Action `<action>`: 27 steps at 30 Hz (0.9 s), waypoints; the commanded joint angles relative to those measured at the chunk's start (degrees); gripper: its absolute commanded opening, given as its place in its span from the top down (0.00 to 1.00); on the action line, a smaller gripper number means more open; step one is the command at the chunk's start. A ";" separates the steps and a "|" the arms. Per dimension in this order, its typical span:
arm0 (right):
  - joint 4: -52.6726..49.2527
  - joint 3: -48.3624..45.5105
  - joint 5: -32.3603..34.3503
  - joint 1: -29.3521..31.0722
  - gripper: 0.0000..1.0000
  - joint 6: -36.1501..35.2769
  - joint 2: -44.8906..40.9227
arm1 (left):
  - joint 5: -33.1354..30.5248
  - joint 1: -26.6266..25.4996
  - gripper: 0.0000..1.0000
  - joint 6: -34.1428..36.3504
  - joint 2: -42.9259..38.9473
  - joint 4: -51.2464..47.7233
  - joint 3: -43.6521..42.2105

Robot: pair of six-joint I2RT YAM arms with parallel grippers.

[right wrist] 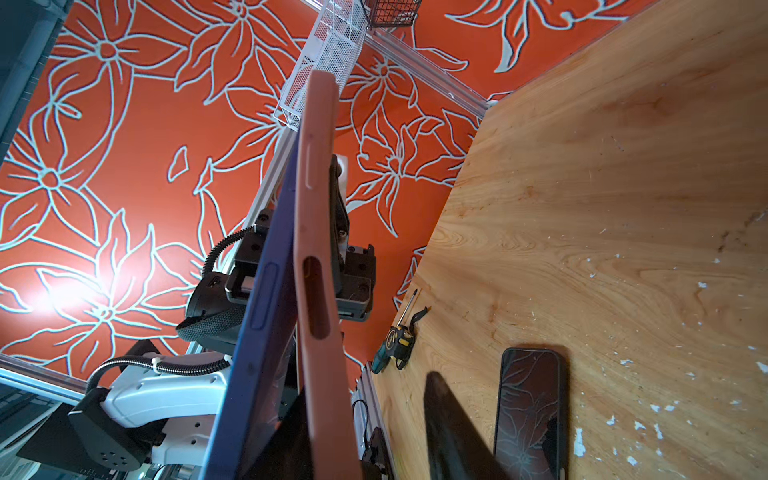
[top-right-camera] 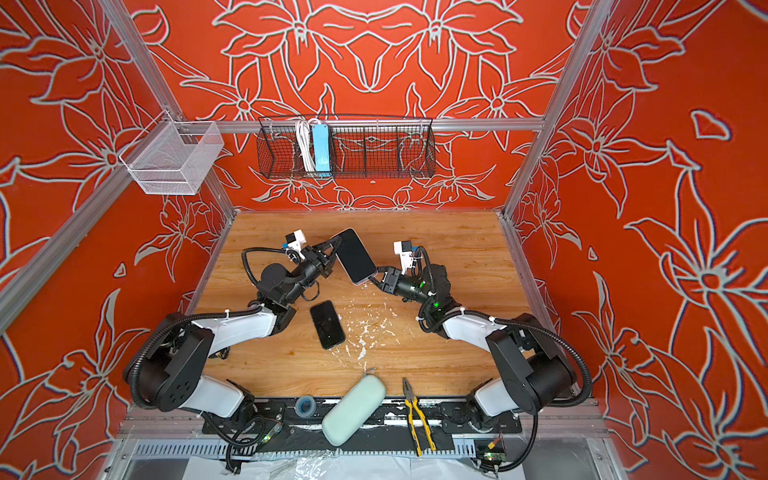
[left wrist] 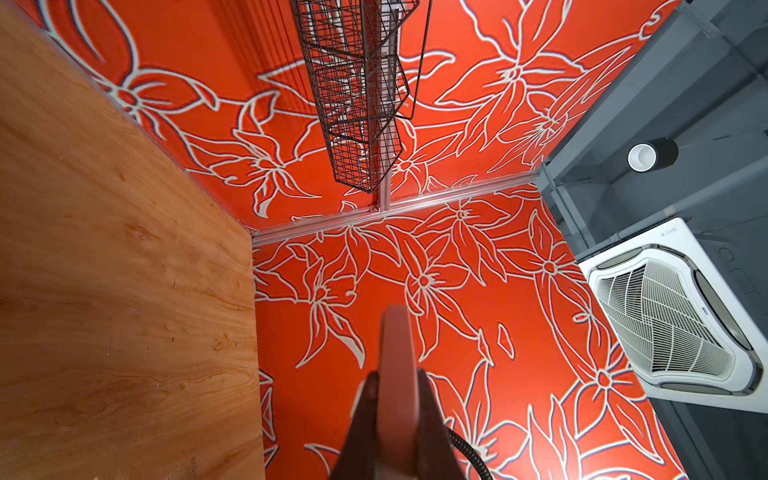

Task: Take the phone out of the phone case

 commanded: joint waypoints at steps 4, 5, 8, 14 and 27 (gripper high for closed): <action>3.90 -0.46 0.51 0.24 0.69 1.54 -0.44 | 0.32 -0.67 1.00 0.03 0.18 3.97 1.43; 3.74 -0.47 0.63 0.21 0.70 1.54 -0.58 | 0.18 -0.70 1.00 0.20 0.15 3.78 1.35; 4.34 -0.99 1.17 0.25 0.72 1.97 -0.97 | -0.18 -0.75 1.00 0.39 0.37 3.50 1.37; 6.77 -1.21 0.61 0.24 0.77 3.08 -0.98 | -0.09 -0.75 1.00 -0.30 1.65 4.01 1.61; 7.98 -1.40 0.55 0.36 0.88 5.08 -2.00 | -0.38 -0.75 1.00 1.35 1.21 1.89 1.70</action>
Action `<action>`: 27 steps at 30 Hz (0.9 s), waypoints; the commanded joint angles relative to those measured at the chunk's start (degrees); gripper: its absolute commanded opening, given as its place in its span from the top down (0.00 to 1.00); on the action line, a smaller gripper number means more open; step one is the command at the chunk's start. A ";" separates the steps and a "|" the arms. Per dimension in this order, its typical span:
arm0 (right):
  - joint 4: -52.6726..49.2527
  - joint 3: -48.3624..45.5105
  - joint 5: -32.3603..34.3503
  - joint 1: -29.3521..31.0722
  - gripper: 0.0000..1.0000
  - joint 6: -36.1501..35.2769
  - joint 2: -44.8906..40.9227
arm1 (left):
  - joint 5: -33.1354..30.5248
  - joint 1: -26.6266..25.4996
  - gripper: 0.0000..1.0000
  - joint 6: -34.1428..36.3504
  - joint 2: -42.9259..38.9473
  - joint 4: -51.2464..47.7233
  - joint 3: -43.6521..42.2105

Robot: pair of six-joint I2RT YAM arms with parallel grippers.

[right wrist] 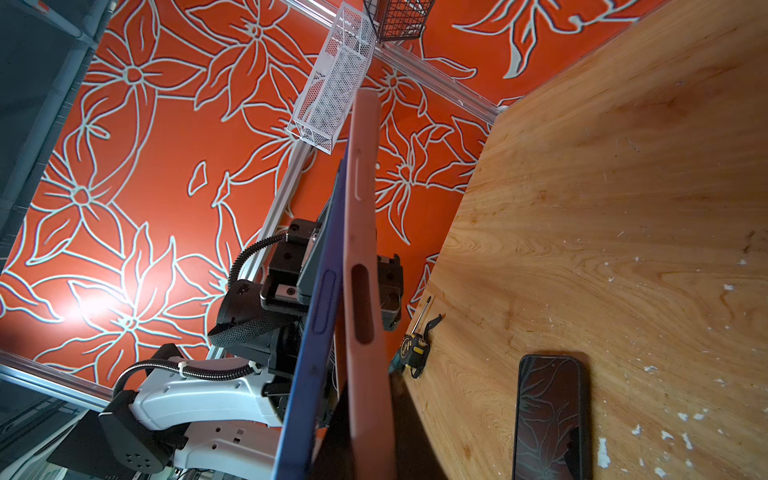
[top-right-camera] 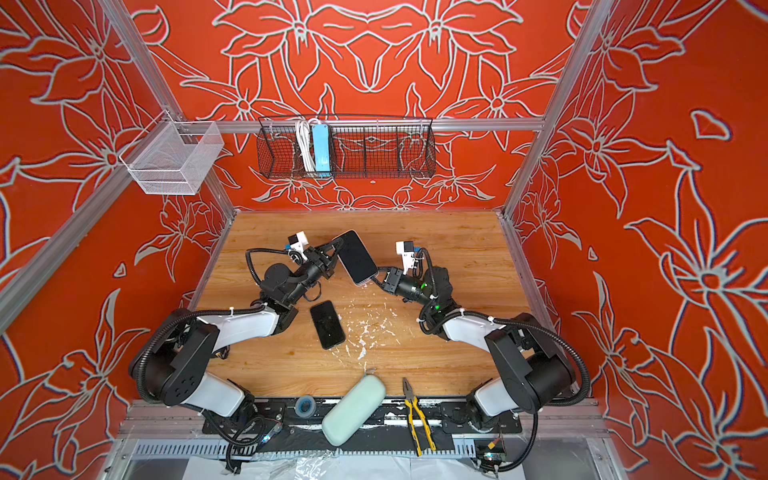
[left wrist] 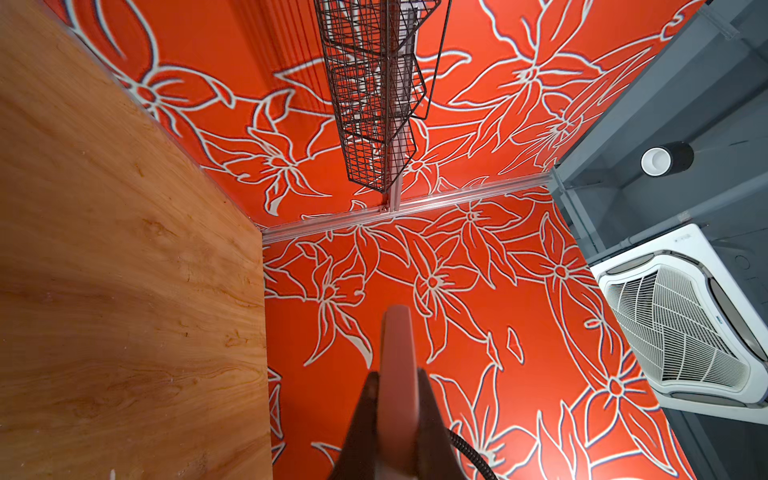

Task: Take the phone out of the phone case

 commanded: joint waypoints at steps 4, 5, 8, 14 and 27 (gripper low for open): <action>4.15 -0.41 0.12 0.61 0.91 2.63 -2.44 | 0.26 -0.63 1.00 1.25 -0.23 1.57 1.92; 3.99 -0.44 0.30 0.65 0.91 2.95 -2.69 | 0.24 -0.61 1.00 1.25 -0.25 1.55 2.00; 2.64 -0.43 1.00 0.87 0.92 3.66 -3.49 | 0.33 -0.62 1.00 1.32 -0.15 1.43 2.16; 2.75 -1.01 3.02 1.11 0.94 6.53 -4.60 | 0.98 -0.61 1.00 1.60 -0.35 0.71 2.10; 12.16 -1.37 5.24 1.11 0.95 13.61 -1.30 | 2.20 -0.60 0.80 4.09 -2.85 -3.61 2.88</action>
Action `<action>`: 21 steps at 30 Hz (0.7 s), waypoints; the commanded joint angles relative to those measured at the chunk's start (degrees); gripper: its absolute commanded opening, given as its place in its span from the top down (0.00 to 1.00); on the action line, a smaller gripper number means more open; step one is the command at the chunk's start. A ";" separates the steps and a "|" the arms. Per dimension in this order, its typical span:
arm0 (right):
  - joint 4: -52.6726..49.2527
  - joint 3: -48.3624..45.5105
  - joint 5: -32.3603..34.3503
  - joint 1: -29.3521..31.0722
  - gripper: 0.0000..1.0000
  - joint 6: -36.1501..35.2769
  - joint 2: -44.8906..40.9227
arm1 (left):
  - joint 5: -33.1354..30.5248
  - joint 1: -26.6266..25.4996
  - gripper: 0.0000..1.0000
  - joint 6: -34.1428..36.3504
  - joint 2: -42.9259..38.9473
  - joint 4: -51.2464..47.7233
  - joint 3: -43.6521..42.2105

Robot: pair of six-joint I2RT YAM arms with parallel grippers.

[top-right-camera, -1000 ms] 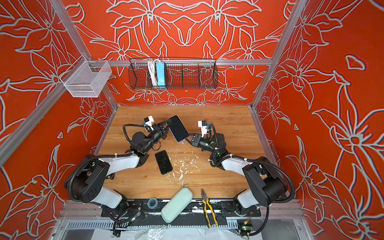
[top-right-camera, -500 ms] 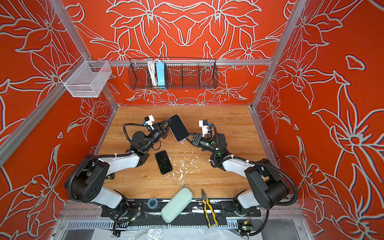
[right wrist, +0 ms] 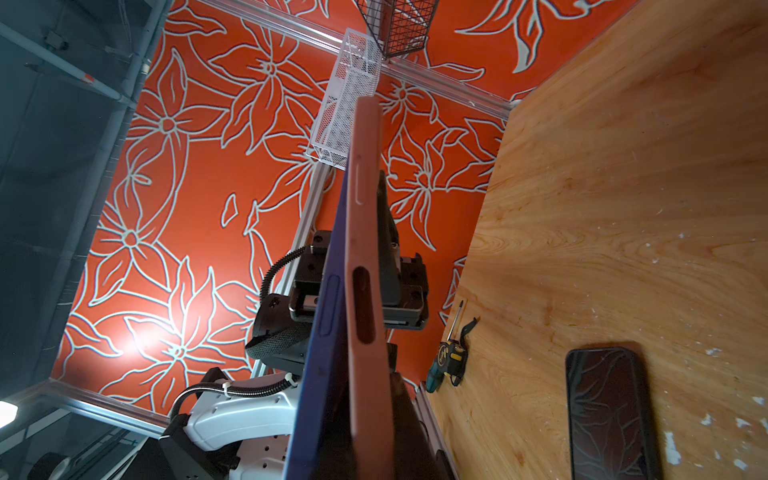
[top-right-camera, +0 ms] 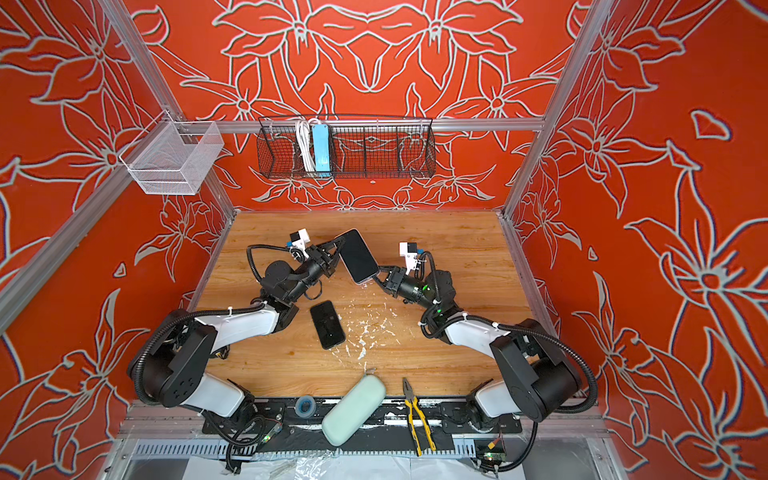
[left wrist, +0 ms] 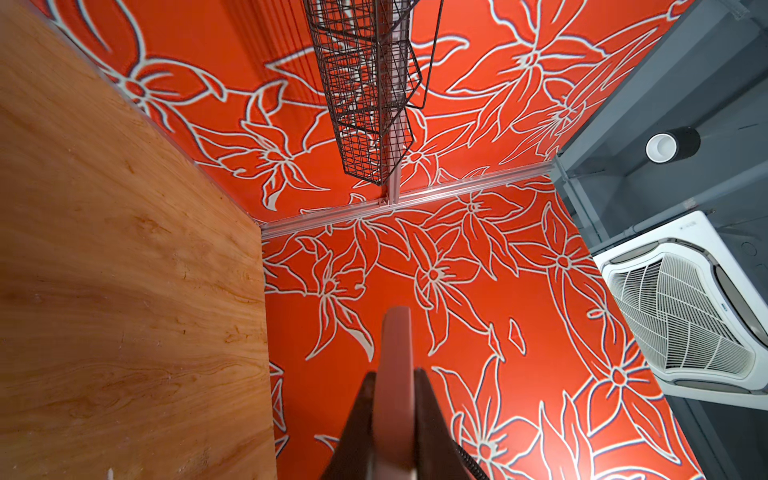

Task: Take the phone out of the phone case

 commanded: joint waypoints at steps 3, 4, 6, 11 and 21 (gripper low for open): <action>8.34 0.19 2.01 0.35 0.95 3.58 1.10 | 0.44 -0.34 0.72 2.88 -2.81 -1.07 0.77; 8.07 0.13 2.14 0.40 0.95 3.38 1.03 | 0.53 -0.34 0.71 3.07 -2.98 -1.29 0.76; 7.66 -0.01 2.41 0.37 0.95 3.09 0.86 | 0.65 -0.33 0.63 3.39 -3.24 -1.74 0.76; 8.74 -0.30 3.01 0.32 0.96 3.68 1.34 | 0.51 -0.34 0.50 3.79 -3.89 -2.31 0.52; 11.74 -0.39 3.79 0.32 0.97 4.88 3.05 | 0.97 -0.34 0.33 4.03 -5.66 -4.42 0.10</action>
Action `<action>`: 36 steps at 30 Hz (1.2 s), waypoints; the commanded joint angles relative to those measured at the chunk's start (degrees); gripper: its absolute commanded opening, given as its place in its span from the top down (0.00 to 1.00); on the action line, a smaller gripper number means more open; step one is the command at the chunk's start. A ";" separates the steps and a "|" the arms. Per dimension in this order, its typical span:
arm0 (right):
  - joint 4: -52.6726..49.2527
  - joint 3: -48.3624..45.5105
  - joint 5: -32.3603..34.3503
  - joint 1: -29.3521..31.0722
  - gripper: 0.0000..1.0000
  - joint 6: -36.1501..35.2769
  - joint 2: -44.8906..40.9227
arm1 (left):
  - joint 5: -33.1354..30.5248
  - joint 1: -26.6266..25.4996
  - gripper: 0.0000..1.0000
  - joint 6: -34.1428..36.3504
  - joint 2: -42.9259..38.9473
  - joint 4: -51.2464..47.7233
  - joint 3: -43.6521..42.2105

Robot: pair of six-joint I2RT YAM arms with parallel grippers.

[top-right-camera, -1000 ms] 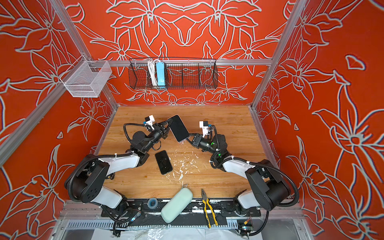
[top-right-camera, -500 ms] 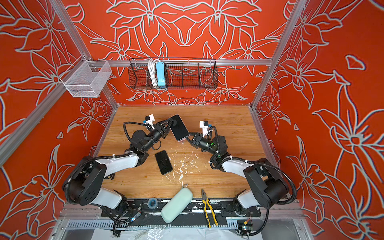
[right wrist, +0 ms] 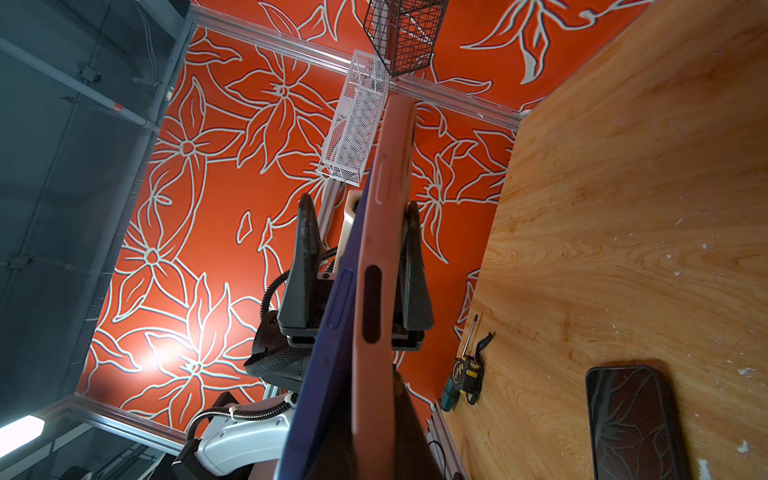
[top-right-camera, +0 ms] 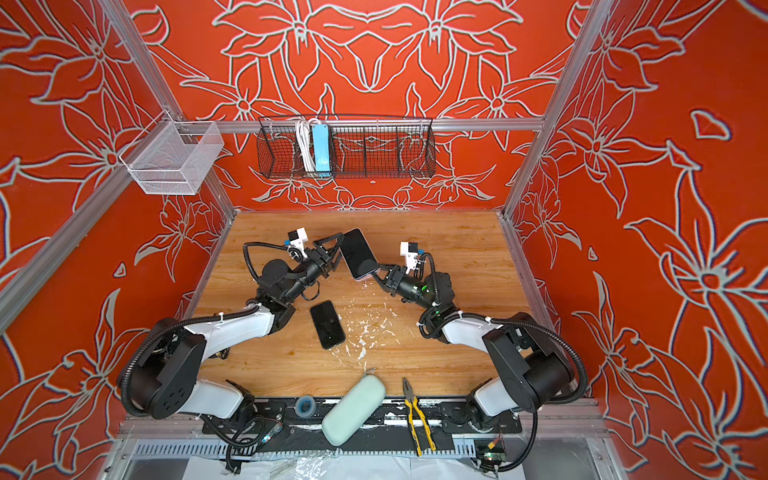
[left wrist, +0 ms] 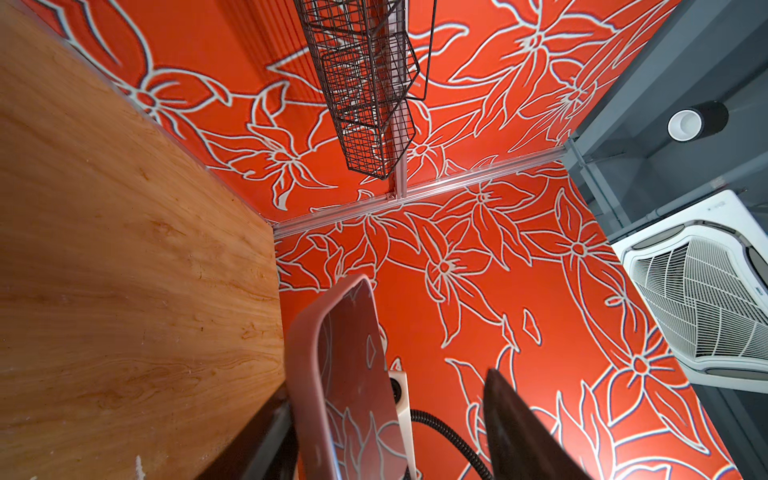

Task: Take the phone out of the phone case

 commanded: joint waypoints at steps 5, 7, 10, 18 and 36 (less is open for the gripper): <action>7.27 -0.20 1.63 0.15 0.97 1.74 0.09 | 0.55 -0.29 0.31 0.77 -2.70 -0.36 -0.62; 7.05 -0.29 1.93 0.19 0.97 1.52 -0.24 | 0.79 -0.32 0.30 0.95 -2.86 -0.86 -0.90; 6.41 -0.44 2.28 0.15 0.97 1.09 -0.84 | 0.73 -0.31 0.27 1.25 -3.28 -1.76 -1.47; 7.15 -0.24 2.55 0.19 0.98 1.51 -0.62 | 0.71 -0.28 0.26 2.07 -4.53 -3.77 -2.13; 2.54 0.38 2.99 0.15 0.98 -2.17 -2.14 | -1.70 -1.00 0.03 0.43 -19.19 -25.96 -3.39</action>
